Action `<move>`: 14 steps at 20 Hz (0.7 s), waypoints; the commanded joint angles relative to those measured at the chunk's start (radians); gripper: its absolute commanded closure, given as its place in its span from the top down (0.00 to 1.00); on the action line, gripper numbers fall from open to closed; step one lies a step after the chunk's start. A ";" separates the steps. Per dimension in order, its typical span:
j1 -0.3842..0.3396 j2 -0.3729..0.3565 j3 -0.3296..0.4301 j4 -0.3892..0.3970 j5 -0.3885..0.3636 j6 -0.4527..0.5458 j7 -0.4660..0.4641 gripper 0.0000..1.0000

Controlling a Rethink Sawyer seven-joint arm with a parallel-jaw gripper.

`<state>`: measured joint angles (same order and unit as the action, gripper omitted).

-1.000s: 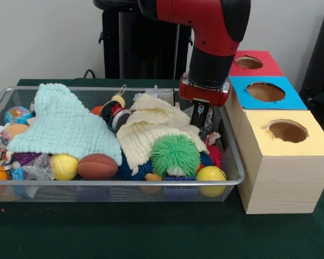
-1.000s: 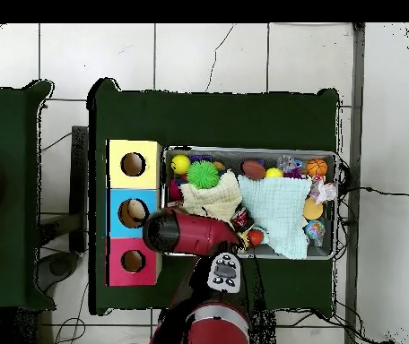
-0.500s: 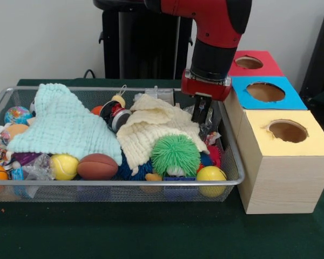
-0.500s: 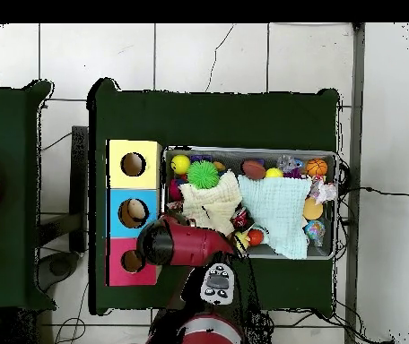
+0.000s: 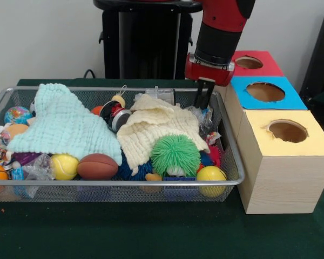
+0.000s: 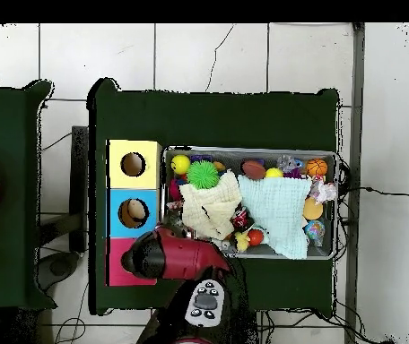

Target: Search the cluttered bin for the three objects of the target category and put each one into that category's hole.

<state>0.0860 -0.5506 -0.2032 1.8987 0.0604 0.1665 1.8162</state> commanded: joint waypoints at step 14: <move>-0.115 0.001 0.191 0.069 -0.006 0.021 0.123 0.00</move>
<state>0.0067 -0.5819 -0.1169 1.9522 0.0611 0.1851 1.8162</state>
